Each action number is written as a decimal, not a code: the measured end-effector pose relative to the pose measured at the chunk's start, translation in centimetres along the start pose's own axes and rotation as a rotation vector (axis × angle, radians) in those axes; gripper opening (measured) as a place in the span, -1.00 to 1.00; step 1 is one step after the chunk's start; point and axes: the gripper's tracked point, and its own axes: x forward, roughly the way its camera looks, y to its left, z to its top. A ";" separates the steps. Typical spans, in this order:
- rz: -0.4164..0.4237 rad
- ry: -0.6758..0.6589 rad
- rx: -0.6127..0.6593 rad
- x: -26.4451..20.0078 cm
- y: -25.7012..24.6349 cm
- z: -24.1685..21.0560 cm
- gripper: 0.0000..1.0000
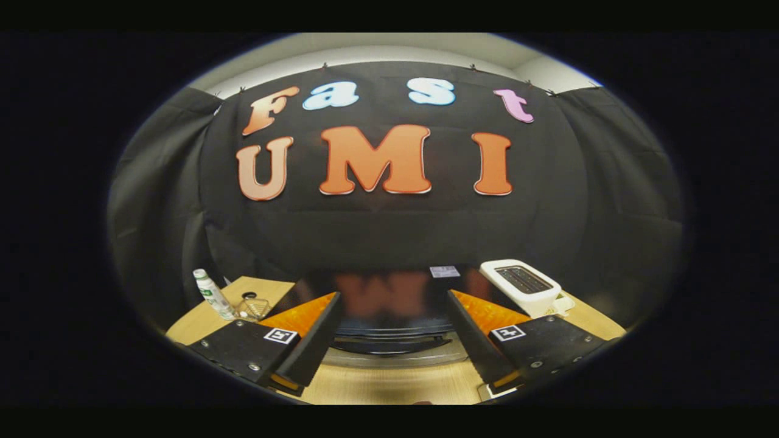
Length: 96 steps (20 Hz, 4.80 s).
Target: Open the toaster oven, put the food inside, and close the toaster oven door.
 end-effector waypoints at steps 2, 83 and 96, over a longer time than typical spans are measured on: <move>0.005 0.032 -0.019 0.9 0.8 -2.1 1.00; 0.019 0.403 -0.021 -15.3 -20.1 -11.4 0.98; 0.274 0.777 0.140 -14.1 -23.3 -17.5 0.95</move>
